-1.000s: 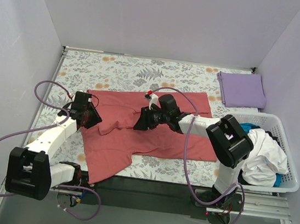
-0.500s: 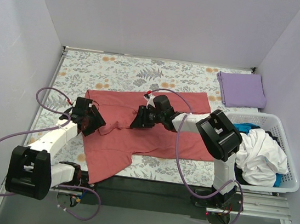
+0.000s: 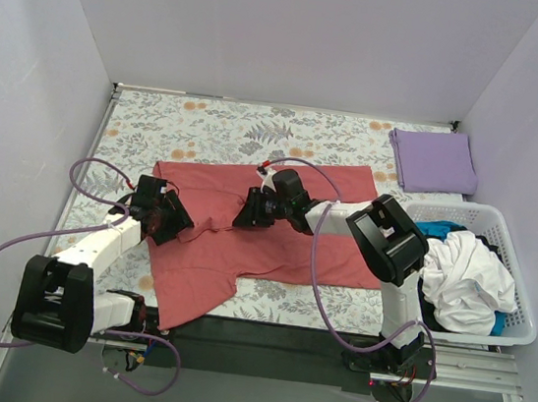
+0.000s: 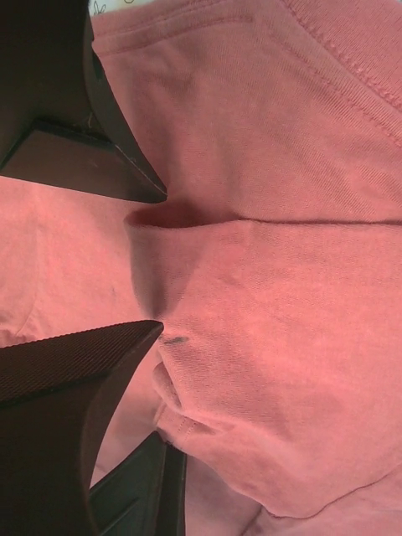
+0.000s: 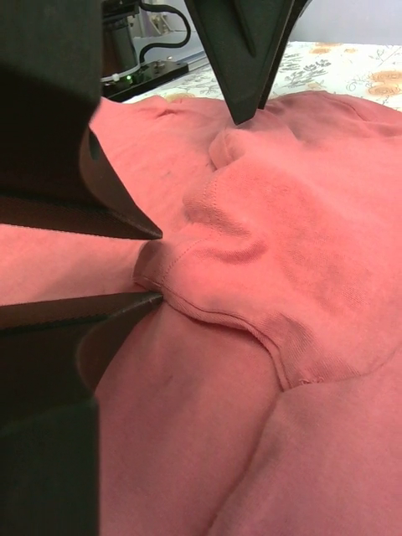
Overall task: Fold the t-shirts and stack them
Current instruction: Fold the tshirt
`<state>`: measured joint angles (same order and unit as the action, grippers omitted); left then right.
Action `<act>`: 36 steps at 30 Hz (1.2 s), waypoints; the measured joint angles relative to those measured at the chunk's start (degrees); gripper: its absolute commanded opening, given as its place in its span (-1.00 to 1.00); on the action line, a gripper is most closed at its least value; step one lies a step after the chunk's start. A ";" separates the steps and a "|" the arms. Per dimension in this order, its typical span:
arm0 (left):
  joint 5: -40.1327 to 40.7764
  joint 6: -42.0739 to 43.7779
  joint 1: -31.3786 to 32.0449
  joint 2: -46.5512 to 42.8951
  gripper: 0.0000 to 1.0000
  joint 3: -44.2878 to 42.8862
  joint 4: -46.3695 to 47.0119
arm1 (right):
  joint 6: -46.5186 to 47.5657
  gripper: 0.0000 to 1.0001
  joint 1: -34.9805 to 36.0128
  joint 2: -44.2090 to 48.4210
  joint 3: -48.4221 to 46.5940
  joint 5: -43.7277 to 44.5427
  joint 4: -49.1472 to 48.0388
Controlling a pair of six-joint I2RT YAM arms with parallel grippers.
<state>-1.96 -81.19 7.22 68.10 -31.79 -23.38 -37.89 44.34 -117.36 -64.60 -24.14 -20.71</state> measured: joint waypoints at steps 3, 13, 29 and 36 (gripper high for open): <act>-0.37 0.13 0.00 0.15 0.04 0.04 0.28 | -0.22 -0.44 0.00 -0.46 -0.22 0.02 -0.35; -0.42 0.13 0.00 0.85 -0.07 0.11 0.74 | 0.15 -0.97 0.00 -0.26 0.52 0.00 -0.46; -1.81 -0.92 0.00 0.13 -0.76 0.17 -0.79 | 1.46 -0.97 -0.22 3.65 1.51 -0.42 -0.44; -0.92 -1.53 0.00 0.15 -0.99 -2.78 -5.84 | 1.99 -0.97 -0.50 3.65 1.79 -1.51 -0.35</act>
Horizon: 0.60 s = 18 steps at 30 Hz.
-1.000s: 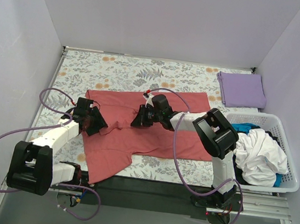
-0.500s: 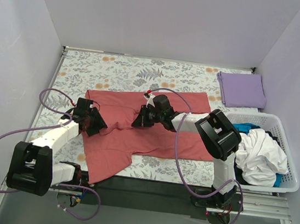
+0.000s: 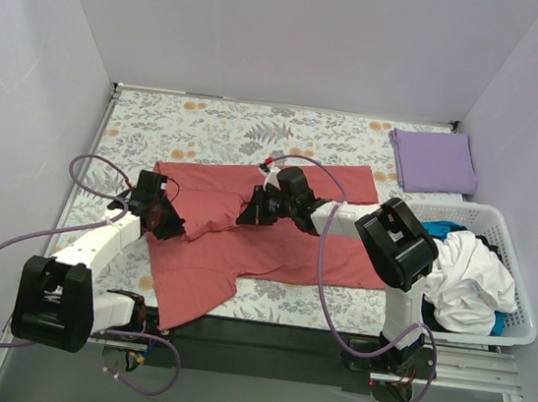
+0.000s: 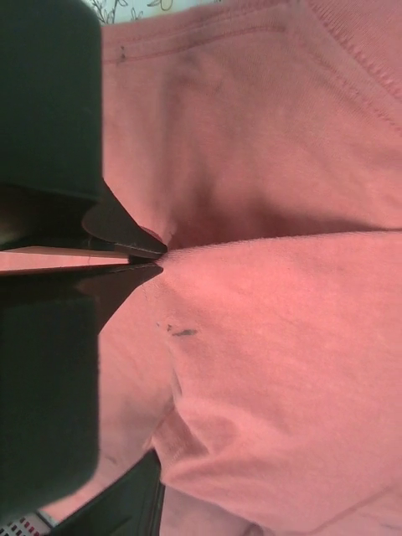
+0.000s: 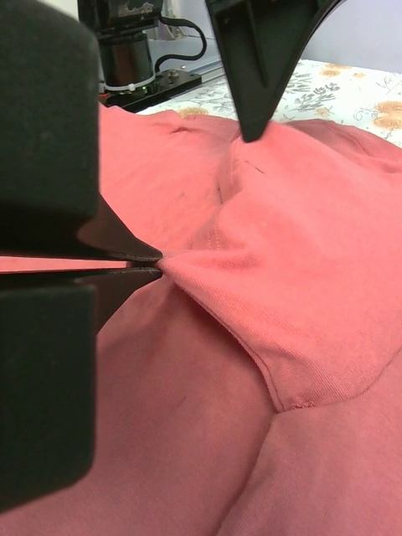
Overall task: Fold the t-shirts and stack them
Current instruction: Fold the tshirt
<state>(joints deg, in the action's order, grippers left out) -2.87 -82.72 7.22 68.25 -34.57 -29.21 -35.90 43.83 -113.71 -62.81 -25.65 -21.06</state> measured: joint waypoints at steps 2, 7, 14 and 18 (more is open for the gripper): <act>0.83 -0.02 0.00 0.02 -0.98 -1.77 -1.66 | 0.13 -0.97 0.00 0.00 0.00 -0.28 0.07; 2.51 0.04 0.00 1.55 -0.90 -4.48 -4.13 | 0.20 -0.97 -0.33 0.00 0.02 -1.38 0.50; 3.32 0.33 0.00 4.96 -0.71 -4.72 -6.88 | 0.39 -0.97 -1.05 0.00 0.02 -2.10 2.23; 3.28 0.24 0.00 5.20 -0.17 -4.72 -7.82 | 1.22 -0.66 -1.40 0.02 0.02 -2.16 4.33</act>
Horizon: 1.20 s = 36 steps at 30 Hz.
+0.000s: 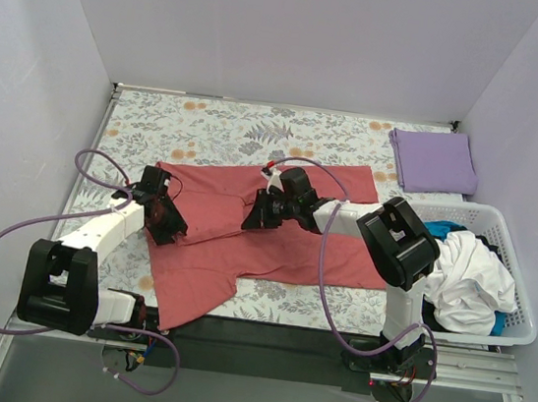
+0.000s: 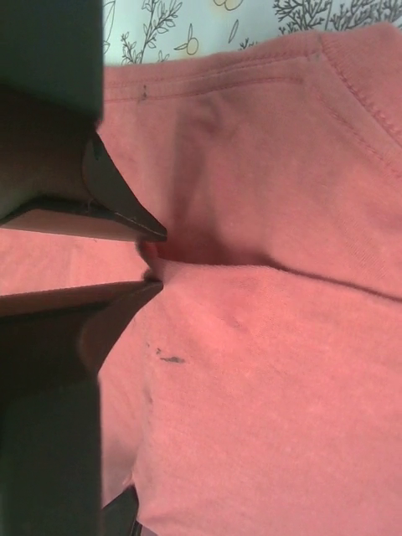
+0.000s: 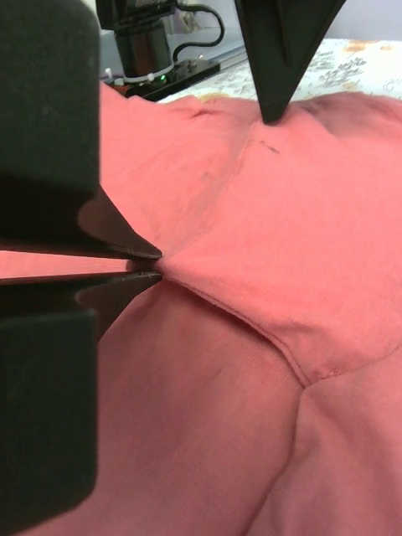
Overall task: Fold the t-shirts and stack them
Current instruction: Fold the tshirt
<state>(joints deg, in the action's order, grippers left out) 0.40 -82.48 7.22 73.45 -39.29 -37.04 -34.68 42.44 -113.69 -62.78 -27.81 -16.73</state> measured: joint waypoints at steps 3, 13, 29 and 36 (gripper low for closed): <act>0.17 -0.57 0.00 -0.17 0.27 -0.09 -0.72 | 1.07 -0.26 -0.52 0.09 0.00 -0.11 1.97; 5.49 -0.61 -2.99 4.07 0.27 -15.37 1.29 | 11.10 0.03 -12.48 7.98 -1.88 2.60 14.34; 6.03 -0.81 -10.21 39.10 -0.26 -35.17 14.43 | 14.03 -0.07 -33.31 -3.39 -13.62 7.91 15.39; 3.82 -2.91 -14.38 39.34 -0.22 -35.19 15.39 | 9.94 -0.07 -36.57 -6.82 -15.19 8.74 14.69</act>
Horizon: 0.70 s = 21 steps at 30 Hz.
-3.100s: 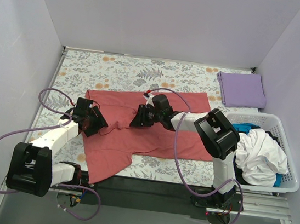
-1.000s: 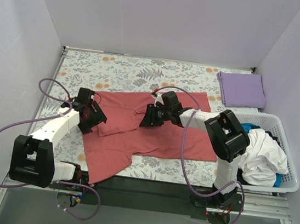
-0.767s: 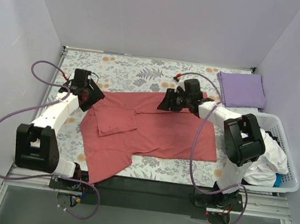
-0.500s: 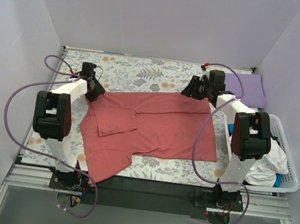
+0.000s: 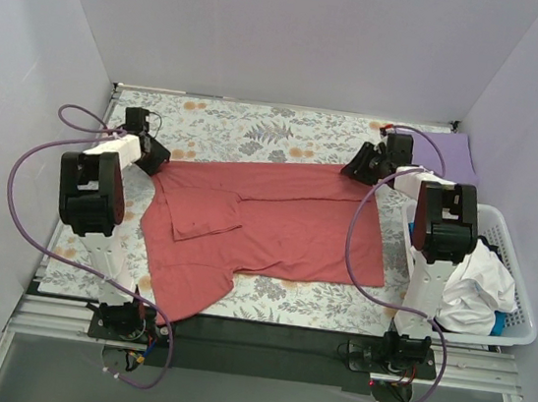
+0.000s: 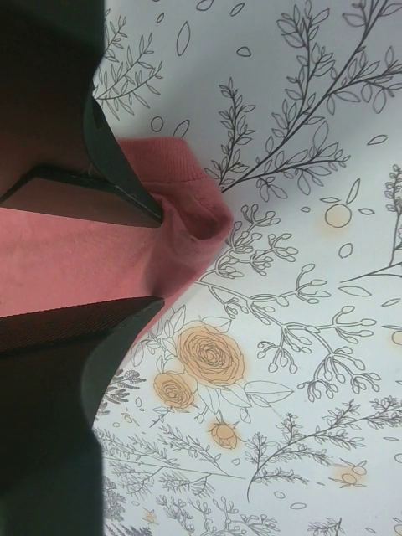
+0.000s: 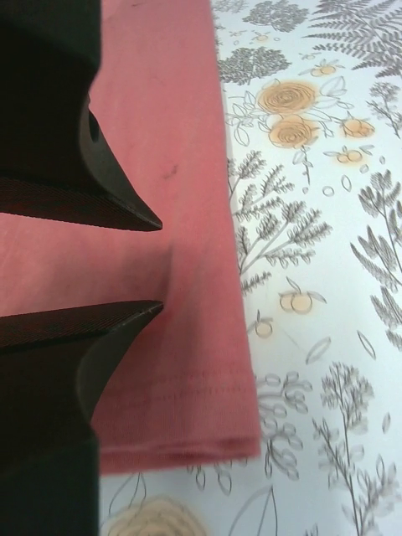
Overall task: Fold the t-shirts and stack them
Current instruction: Fold the tshirt
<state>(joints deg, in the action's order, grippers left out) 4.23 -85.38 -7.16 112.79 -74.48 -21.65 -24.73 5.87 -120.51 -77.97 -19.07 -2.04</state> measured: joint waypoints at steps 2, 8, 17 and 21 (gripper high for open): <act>-0.96 -0.26 -0.61 0.00 -0.15 0.09 0.52 | -0.85 -0.07 -0.94 0.00 0.00 0.39 -0.02; -4.87 0.11 -1.70 0.59 0.23 -0.81 2.23 | -0.72 -0.08 -2.21 -0.63 -1.46 0.57 0.31; -7.67 1.90 -2.58 -0.76 0.16 1.18 7.10 | -0.17 -0.17 -2.49 -0.50 -1.86 -0.59 -1.57; -7.21 2.91 -2.69 -0.87 0.02 1.38 8.13 | -0.44 -0.22 -2.49 -0.46 -2.58 -1.29 -2.36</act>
<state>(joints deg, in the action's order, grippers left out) -2.98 -82.48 -9.85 111.92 -73.10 -13.52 -25.17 3.38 -120.97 -80.55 -20.36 -4.40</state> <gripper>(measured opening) 0.520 0.402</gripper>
